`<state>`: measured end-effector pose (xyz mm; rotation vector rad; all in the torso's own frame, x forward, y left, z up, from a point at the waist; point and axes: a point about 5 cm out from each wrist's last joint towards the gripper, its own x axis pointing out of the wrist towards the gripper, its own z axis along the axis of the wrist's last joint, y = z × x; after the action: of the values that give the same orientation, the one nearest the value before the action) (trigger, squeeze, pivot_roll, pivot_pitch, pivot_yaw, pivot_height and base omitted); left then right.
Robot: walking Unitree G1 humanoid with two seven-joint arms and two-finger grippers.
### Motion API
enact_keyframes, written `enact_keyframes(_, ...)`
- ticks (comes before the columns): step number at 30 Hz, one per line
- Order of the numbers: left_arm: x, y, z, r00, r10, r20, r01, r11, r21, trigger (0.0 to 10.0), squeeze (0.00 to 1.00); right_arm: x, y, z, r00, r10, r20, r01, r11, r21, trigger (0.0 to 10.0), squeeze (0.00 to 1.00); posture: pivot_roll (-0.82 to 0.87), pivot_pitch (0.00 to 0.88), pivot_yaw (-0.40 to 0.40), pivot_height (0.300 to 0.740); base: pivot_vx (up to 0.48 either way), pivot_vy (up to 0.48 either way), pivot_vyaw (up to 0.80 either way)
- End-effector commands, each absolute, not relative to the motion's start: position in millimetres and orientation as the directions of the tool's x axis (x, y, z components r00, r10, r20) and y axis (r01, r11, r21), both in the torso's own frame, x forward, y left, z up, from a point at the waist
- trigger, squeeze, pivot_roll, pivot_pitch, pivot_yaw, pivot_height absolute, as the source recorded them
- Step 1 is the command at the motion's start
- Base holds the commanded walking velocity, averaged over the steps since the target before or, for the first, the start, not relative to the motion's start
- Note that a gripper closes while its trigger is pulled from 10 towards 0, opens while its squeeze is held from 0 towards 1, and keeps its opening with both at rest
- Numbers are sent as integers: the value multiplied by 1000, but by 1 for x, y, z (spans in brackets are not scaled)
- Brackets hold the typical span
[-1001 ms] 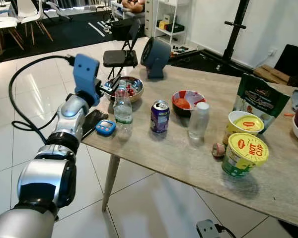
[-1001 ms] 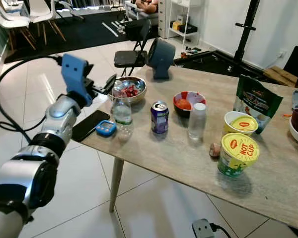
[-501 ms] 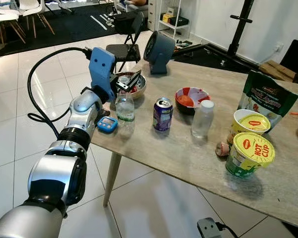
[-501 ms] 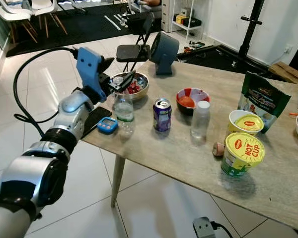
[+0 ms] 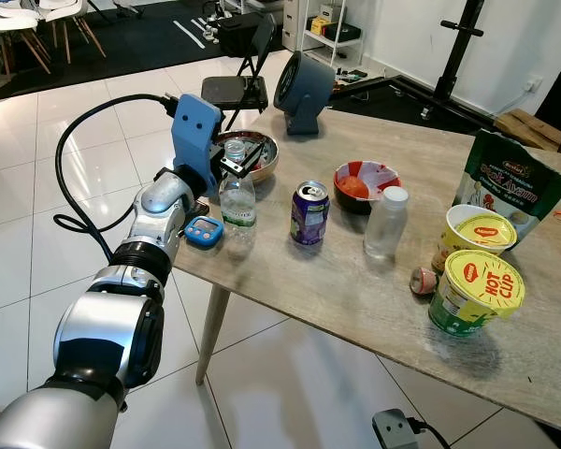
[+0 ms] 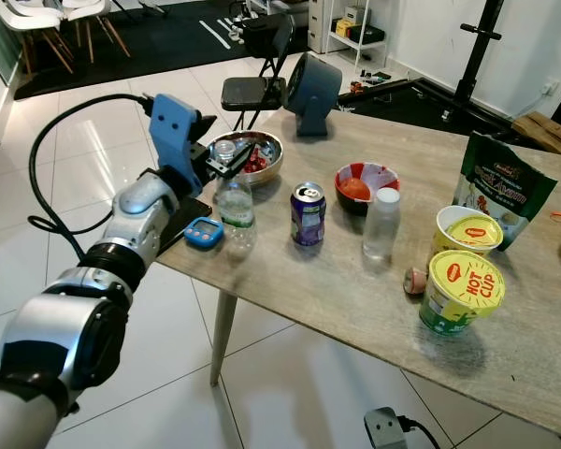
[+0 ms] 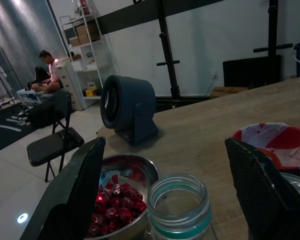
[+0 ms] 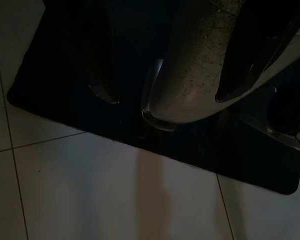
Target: Restocking fridge
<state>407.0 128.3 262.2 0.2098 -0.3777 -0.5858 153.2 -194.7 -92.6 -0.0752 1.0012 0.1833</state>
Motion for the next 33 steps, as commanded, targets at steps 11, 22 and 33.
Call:
enact_keyframes(11, 407, 112, 245, 766, -606, 217, 550, 791, 270, 10000, 0, 104, -203, -109, 365, 78, -928, -155, 988, 22, 10000, 0, -122, 152, 62, 740, 0, 0, 0)
enact_keyframes(22, 406, 110, 239, 773, -604, 197, 551, 792, 264, 10000, 0, 104, -204, -109, 364, 75, -928, -155, 988, 19, 10000, 0, -122, 149, 60, 740, 0, 0, 0)
enact_keyframes(33, 406, 111, 234, 781, -601, 170, 551, 791, 265, 0, 0, 106, -206, -108, 368, 70, -927, -156, 988, 13, 10000, 0, -124, 139, 59, 740, 0, 0, 0)
